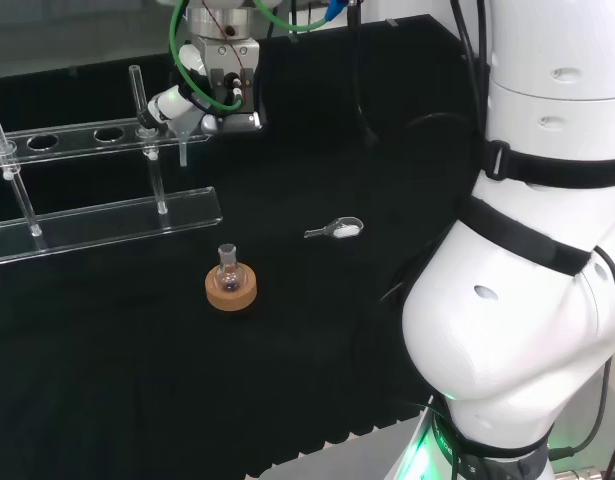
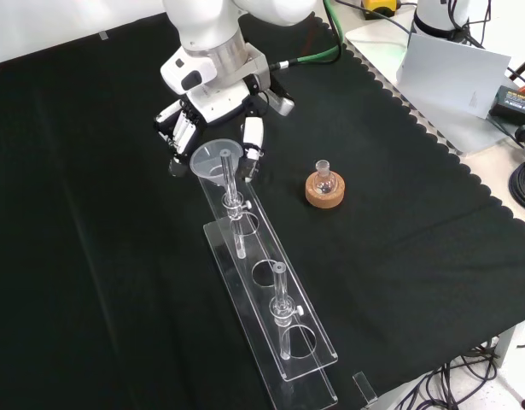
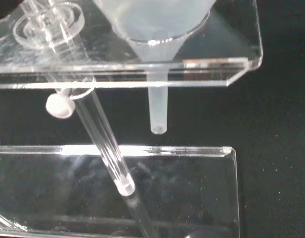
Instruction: Pick up the funnel from the transparent funnel stand.
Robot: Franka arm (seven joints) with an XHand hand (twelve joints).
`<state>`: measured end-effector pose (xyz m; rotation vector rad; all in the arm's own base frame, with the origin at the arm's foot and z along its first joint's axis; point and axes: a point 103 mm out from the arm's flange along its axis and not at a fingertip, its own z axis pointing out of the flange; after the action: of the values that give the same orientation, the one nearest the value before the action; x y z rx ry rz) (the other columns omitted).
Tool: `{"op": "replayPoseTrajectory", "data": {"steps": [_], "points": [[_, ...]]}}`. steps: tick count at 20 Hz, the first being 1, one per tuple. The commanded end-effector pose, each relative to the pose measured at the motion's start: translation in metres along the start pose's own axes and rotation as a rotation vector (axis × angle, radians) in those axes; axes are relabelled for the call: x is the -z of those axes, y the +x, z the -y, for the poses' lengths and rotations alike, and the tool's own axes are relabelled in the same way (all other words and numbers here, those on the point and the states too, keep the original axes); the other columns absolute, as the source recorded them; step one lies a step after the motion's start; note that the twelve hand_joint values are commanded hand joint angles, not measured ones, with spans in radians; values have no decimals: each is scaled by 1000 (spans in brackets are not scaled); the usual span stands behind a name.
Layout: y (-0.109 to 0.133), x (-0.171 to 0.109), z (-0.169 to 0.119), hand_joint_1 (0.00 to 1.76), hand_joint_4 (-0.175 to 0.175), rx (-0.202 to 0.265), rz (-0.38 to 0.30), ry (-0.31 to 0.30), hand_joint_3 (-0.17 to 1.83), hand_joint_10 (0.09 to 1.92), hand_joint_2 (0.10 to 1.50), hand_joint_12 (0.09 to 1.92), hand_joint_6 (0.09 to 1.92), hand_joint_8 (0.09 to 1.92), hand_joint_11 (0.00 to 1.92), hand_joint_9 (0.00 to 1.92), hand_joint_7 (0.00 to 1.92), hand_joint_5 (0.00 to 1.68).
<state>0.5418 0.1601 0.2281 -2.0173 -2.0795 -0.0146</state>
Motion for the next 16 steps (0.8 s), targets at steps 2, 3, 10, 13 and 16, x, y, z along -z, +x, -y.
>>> {"op": "replayPoseTrajectory", "data": {"steps": [2, 3, 10, 13, 16], "points": [[-2, 6, 2, 968, -60, 7, -8, -62, 446, 433, 556, 1455, 205, 570, 258, 905, 953, 719], [-2, 7, 2, 982, -58, 11, -7, -73, 502, 416, 529, 1441, 271, 566, 285, 936, 977, 713], [-2, 13, 5, 1041, -37, 22, 7, -111, 660, 374, 461, 1367, 618, 561, 417, 1063, 1093, 774], [-2, 17, 5, 1060, -28, 30, 15, -117, 675, 375, 454, 1355, 657, 567, 455, 1099, 1131, 826], [-2, 24, 7, 1072, -23, 41, 28, -123, 694, 367, 446, 1334, 673, 566, 485, 1119, 1144, 844]]}}
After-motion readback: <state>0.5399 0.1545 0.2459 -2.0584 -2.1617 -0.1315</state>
